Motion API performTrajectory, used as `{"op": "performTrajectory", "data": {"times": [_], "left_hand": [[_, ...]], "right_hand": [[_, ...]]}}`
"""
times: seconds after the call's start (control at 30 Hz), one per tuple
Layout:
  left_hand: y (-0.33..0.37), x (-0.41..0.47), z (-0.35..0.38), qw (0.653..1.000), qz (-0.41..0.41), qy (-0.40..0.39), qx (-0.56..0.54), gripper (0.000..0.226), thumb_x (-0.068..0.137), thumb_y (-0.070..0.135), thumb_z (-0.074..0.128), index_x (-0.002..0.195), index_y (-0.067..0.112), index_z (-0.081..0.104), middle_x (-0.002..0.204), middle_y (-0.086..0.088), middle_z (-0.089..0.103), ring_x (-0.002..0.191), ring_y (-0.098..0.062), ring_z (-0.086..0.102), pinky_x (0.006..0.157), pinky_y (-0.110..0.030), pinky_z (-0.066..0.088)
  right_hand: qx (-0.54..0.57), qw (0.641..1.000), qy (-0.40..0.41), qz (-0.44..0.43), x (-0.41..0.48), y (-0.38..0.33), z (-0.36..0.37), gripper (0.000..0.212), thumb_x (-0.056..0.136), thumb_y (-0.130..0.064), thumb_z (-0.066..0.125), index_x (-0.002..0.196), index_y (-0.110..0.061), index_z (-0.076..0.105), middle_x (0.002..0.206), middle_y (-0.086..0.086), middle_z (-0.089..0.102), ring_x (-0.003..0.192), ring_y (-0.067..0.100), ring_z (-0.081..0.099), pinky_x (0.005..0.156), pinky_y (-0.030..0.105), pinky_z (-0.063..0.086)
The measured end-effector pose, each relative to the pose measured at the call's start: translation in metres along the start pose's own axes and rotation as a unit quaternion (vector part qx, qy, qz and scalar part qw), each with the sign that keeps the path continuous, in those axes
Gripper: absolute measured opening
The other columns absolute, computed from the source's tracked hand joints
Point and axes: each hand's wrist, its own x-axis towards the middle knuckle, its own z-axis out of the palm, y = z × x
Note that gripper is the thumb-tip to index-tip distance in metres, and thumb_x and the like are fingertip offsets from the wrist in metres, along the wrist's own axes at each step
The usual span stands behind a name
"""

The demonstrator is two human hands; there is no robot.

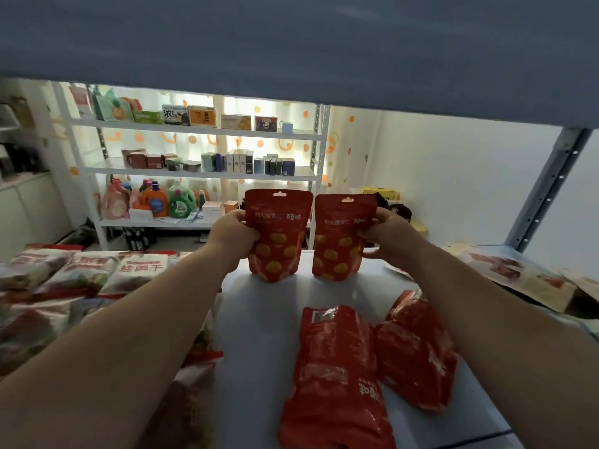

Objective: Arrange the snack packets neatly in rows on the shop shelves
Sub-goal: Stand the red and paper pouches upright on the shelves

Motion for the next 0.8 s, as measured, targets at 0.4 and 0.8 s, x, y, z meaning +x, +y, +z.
{"op": "performTrajectory", "data": {"times": [0.4, 0.8], "left_hand": [[0.004, -0.015, 0.024, 0.993, 0.024, 0.09, 0.072, 0.024, 0.078, 0.002, 0.055, 0.075, 0.025, 0.063, 0.08, 0.002, 0.067, 0.089, -0.028, 0.065, 0.067, -0.035, 0.052], [0.017, -0.186, 0.047, 0.898, 0.132, -0.056, 0.417, 0.056, 0.072, 0.066, 0.052, 0.124, 0.048, 0.04, 0.131, 0.019, 0.044, 0.105, 0.003, 0.052, 0.085, -0.023, 0.046]], "right_hand": [[-0.066, 0.998, 0.002, 0.008, 0.012, 0.003, 0.0, 0.048, 0.088, -0.006, 0.058, 0.134, -0.016, 0.048, 0.122, 0.01, 0.061, 0.11, 0.032, 0.059, 0.089, 0.053, 0.052], [-0.477, 0.849, -0.13, -0.185, -0.101, 0.017, -0.058, 0.031, 0.085, -0.055, 0.059, 0.113, -0.045, 0.055, 0.125, -0.012, 0.051, 0.118, 0.012, 0.048, 0.087, 0.03, 0.034]]}}
